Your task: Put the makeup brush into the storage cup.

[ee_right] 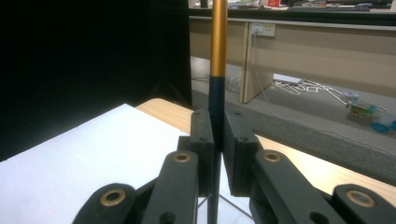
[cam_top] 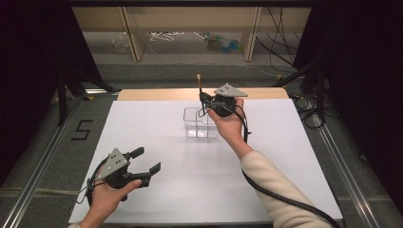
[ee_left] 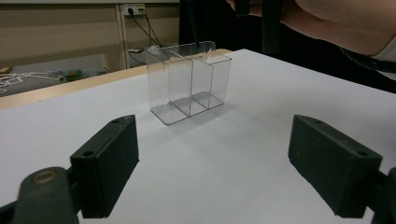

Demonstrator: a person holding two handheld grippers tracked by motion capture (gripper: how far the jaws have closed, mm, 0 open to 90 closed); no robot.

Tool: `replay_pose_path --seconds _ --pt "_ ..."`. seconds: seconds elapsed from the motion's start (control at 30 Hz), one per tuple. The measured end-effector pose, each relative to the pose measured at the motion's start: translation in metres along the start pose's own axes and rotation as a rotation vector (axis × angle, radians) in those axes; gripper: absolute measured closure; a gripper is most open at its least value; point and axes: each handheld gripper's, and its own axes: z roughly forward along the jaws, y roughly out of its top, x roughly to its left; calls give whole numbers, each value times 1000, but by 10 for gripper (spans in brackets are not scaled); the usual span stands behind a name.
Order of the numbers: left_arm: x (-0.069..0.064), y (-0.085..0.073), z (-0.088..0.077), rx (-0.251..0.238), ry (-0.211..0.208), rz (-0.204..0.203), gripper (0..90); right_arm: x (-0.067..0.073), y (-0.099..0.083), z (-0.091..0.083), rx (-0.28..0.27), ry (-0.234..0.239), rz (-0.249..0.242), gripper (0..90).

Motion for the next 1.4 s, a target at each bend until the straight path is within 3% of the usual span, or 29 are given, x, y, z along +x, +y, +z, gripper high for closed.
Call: replay_pose_path --seconds 0.03,0.1,0.27,0.33,0.7,0.77,1.17,1.2,1.4 --pt "0 0 0 0 0 0 157 1 0 0 11 12 25 836" --pt "0 0 0 0 0 1 157 0 0 1 1 -2 4 836" --pt "0 0 0 -1 0 0 158 1 -1 1 15 5 25 837" --pt "0 0 0 0 0 0 157 0 -2 2 1 -4 2 836" --pt "0 0 0 -1 0 0 157 2 -4 3 27 7 24 837" --pt "0 0 0 -1 0 0 157 1 -4 4 9 -4 4 836" --pt "0 0 1 -14 -7 3 157 2 -7 5 35 8 20 836" --pt "0 0 1 -13 -6 3 157 1 -7 6 23 -2 1 836" --pt "0 0 1 -13 -6 3 158 1 -9 7 30 1 1 836"
